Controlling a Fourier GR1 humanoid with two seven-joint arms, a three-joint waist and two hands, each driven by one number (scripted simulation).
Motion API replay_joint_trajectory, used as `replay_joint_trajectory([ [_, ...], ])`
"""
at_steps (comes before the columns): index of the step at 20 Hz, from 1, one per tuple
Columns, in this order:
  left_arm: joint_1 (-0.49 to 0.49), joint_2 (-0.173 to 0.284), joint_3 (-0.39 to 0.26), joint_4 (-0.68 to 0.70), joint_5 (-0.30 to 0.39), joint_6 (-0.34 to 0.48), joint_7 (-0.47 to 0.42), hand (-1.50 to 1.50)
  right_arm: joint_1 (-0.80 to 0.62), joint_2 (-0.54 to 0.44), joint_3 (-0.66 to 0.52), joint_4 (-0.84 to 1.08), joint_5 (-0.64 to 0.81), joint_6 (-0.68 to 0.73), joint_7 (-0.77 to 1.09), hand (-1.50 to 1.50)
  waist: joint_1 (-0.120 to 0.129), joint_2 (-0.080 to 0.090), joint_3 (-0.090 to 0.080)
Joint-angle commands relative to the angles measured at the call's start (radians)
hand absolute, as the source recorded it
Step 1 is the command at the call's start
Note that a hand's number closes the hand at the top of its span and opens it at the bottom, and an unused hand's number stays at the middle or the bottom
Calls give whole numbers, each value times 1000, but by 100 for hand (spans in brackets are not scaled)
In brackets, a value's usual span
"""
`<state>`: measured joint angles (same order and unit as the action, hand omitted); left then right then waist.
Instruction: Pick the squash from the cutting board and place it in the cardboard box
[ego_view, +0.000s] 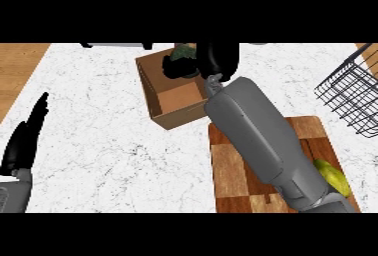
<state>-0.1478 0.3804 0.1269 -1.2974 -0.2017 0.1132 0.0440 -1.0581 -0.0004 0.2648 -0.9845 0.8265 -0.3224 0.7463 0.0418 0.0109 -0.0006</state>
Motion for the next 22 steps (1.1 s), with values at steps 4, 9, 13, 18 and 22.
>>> replay_joint_trajectory([
  [4,-30,-24,-39,-55,-27,3,59,0,-187,0,-50,378,-117,-144,-92,150,38,10,0],
  [9,-18,-18,-28,-23,-22,-11,7,0,-205,0,-56,518,-184,-225,-77,150,47,13,0],
  [13,-86,-17,-30,-5,-30,-11,40,0,-195,0,-67,572,-291,-255,-135,-150,58,20,0],
  [18,-72,-19,-43,-30,-36,-23,51,0,-190,0,-87,627,-350,-308,-272,-150,68,20,1],
  [22,-31,-15,-28,-8,-25,-29,-1,0,-209,0,-98,620,-363,-421,-360,-150,65,19,0],
])
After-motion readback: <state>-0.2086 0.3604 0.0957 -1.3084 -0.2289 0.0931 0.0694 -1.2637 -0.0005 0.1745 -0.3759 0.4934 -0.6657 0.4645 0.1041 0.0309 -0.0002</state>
